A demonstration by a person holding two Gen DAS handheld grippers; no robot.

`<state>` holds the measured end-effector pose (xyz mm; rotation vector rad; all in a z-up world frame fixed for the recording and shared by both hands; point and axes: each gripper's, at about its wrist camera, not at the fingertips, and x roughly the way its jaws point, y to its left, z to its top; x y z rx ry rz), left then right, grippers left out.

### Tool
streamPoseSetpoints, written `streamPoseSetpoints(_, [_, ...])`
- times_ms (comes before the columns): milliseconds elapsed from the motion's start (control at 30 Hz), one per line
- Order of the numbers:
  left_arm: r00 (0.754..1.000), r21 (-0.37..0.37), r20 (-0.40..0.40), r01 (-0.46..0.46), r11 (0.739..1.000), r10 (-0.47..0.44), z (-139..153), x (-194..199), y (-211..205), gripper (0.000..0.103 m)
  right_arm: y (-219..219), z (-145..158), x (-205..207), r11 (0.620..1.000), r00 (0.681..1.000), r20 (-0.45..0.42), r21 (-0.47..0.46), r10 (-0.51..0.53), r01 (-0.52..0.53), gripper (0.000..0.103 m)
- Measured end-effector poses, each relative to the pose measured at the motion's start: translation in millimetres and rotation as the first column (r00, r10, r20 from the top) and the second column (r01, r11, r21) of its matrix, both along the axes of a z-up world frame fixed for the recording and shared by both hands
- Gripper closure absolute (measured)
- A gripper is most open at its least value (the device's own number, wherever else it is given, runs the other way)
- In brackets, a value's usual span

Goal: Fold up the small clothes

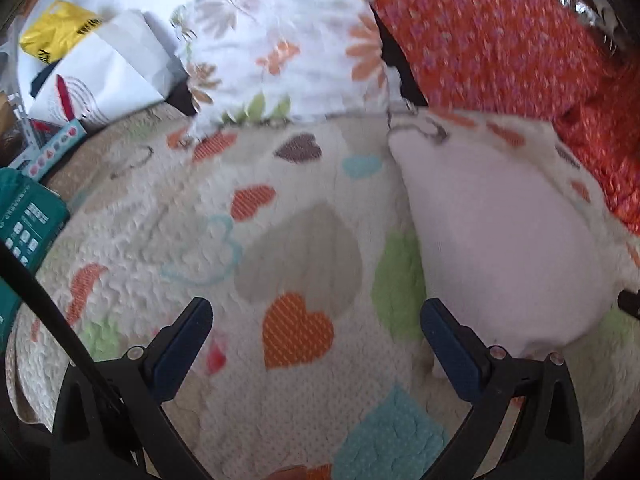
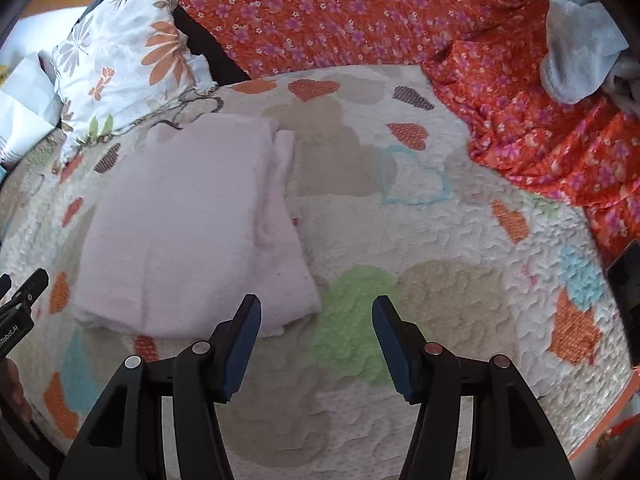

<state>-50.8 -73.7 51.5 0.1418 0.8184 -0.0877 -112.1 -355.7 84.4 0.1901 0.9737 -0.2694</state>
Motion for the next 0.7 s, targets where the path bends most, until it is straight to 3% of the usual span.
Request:
streamPoseSetpoints(167, [0.998,0.024,-0.056,0.021,0.999,-0.02,-16,1,-4,0.0,-1,-9,-3,0.999,1.0,-0.019,0.041,-0.005,0.006,0.04])
streamPoseSetpoints(400, [0.98,0.012,-0.198,0.014,1.0,-0.011,-43,8,-1,0.0,12,-18,1,0.998,0.998,-0.05,0.054,0.037,-0.034,0.04])
streamPoseSetpoints(700, [0.973,-0.029,-0.232,-0.012,0.999,0.005,-49,10,4,0.0,25,-24,3,0.996,0.995,-0.067,0.039,0.081,-0.078,0.04])
